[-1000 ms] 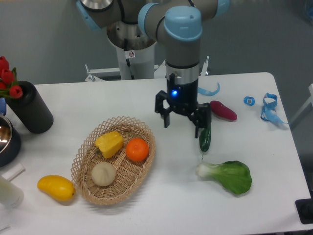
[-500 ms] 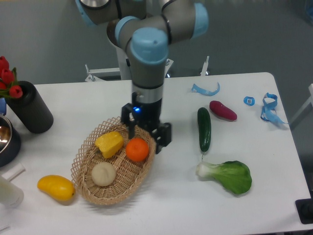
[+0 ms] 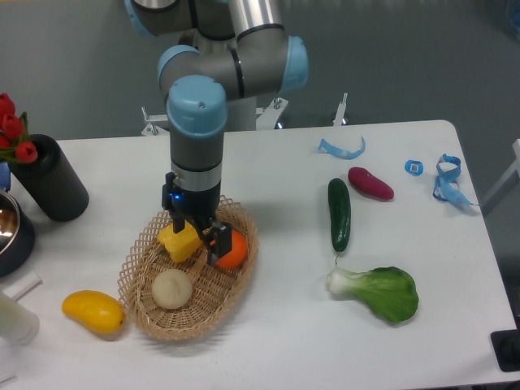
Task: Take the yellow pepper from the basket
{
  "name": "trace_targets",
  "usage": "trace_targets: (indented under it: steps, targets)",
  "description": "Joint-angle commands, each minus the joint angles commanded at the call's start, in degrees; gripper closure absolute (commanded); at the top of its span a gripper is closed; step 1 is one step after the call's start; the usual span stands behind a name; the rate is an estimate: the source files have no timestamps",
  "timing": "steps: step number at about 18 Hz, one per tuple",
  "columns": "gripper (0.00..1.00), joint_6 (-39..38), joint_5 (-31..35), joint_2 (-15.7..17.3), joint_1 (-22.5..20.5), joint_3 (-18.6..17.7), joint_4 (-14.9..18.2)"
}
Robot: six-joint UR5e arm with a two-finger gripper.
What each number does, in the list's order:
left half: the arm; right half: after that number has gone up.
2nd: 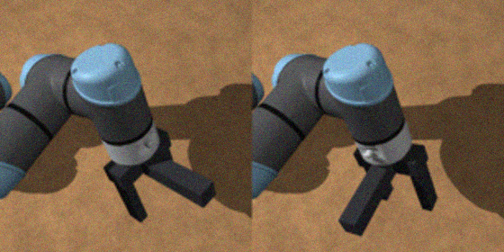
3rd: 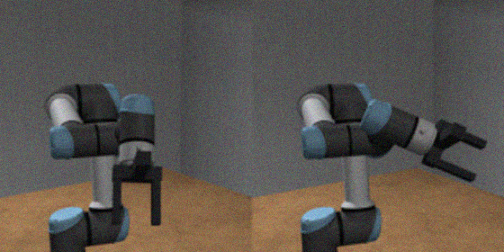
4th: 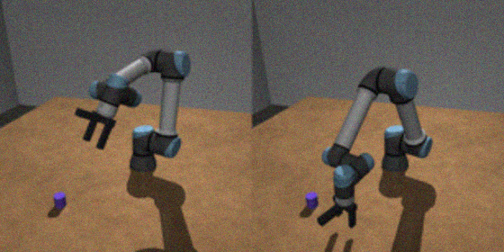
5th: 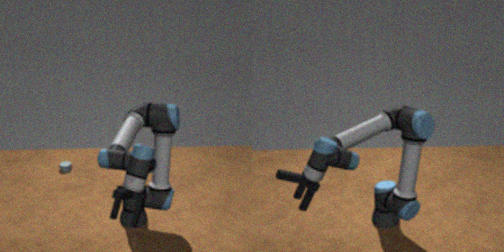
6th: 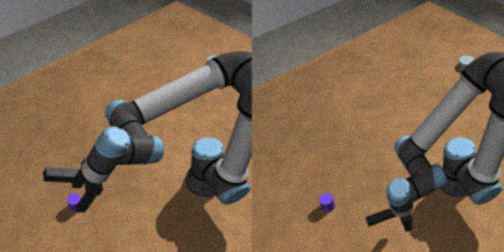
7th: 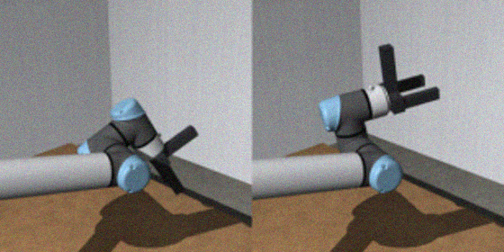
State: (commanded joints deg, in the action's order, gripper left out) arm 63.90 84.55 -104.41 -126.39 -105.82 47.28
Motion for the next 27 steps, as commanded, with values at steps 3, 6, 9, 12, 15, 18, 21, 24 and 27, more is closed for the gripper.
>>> trace_targets:
  steps: [3,6,9,12,15,18,21,24,27]
  targets:
    - [0.00,-0.9,-0.2,0.1,0.9,-2.7,-0.2]
    - [0.00,-1.1,-0.2,0.6,0.9,-5.0,-0.2]
    - [0.00,-0.6,0.0,0.5,1.0,-6.0,-0.3]
    - [0.00,-0.6,0.0,0.3,1.0,-6.0,-0.3]
    - [0.00,-0.6,0.0,0.0,1.2,-6.1,-0.3]
    - [0.00,-0.6,0.1,-0.6,1.3,-6.8,-0.3]
    - [0.00,-0.6,0.0,-1.0,1.3,-7.2,-0.4]
    - [0.00,-0.5,0.0,-1.8,1.3,-7.2,-0.4]
    - [0.00,-0.6,0.0,-2.7,1.4,-7.1,-0.4]
